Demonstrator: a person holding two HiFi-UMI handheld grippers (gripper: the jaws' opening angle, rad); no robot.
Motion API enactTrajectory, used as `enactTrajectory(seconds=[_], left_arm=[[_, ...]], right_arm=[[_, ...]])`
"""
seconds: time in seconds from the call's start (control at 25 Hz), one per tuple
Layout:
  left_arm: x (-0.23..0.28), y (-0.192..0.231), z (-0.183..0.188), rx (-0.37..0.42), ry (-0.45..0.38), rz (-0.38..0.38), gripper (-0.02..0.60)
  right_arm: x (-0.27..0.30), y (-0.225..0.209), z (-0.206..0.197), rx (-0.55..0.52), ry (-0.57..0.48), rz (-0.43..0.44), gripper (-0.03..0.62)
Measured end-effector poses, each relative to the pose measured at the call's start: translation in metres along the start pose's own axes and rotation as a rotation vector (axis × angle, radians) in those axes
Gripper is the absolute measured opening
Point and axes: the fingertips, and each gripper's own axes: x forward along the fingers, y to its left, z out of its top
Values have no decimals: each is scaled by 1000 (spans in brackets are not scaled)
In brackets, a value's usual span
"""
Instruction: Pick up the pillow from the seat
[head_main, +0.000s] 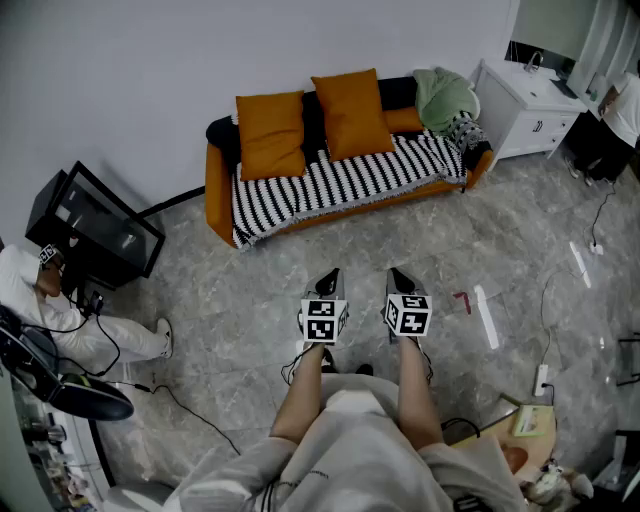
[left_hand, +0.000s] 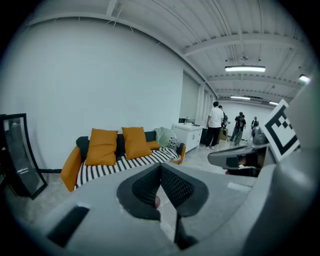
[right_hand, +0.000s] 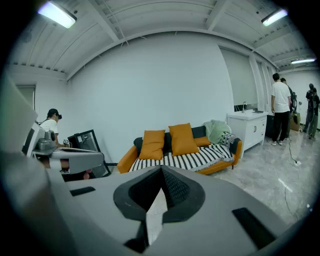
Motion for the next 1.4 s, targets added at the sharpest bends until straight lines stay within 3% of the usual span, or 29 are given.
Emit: enactTrajectory(seconds=[0.4,0.8,1.04,1.4], left_arm=[[-4,-37,-3,22,-15,-6,9],[8,-39,4,30,-9,-12,8],[32,-31,15,17,-18,-22,8],[87,-14,47,1,-45,-27,8]], right_arm=[[-15,-14,2,-13,-34,8,8],[-15,-28,5,9,-51,12,8],[-3,-36,21,88,-141,66,8],[46,-58,51,149,-156,120,8]])
